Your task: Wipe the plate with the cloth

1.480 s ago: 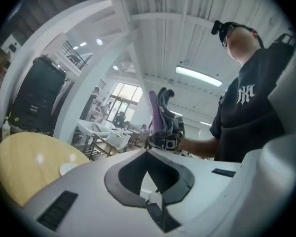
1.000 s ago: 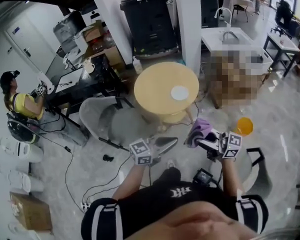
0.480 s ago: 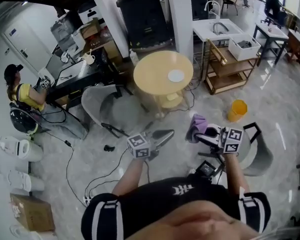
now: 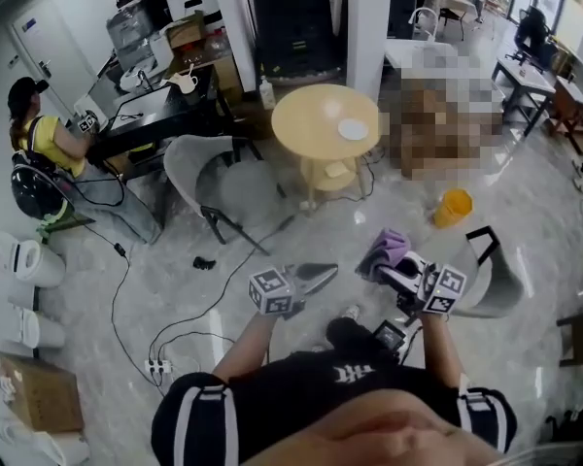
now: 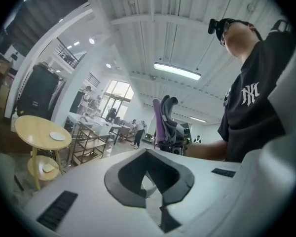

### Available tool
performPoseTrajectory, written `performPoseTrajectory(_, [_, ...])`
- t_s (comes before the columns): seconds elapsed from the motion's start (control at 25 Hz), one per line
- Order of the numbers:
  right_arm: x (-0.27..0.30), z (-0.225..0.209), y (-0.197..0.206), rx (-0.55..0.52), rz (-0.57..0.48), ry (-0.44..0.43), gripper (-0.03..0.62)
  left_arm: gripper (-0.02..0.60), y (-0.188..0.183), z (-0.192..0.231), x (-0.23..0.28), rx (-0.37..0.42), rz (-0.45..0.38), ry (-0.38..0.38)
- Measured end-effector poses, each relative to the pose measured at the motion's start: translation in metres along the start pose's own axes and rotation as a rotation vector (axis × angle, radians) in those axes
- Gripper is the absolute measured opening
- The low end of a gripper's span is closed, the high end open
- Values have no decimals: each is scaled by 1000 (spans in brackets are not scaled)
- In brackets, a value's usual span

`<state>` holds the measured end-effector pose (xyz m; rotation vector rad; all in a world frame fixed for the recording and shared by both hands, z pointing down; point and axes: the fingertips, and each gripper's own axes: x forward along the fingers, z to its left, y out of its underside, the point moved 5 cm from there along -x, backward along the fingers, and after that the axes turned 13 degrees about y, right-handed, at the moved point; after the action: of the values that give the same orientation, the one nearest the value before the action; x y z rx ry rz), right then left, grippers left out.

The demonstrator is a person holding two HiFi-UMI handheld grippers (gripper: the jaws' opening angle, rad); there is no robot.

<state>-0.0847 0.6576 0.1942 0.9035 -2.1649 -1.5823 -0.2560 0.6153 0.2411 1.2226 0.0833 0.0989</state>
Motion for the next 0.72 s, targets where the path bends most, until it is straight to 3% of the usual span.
performPoseTrajectory(0.16, [-14,21,8,-49,52,19,86,5,6,-11,5,27,23,16])
performPoseTrajectory(0.4, [-26,31,3,-60,-5,58,86,5,-11,-16,-6,71,72,-27])
performPoseTrajectory(0.72, [-1,36,3,-130,38,79,86,5,-5,-29,-26,50,66,-47])
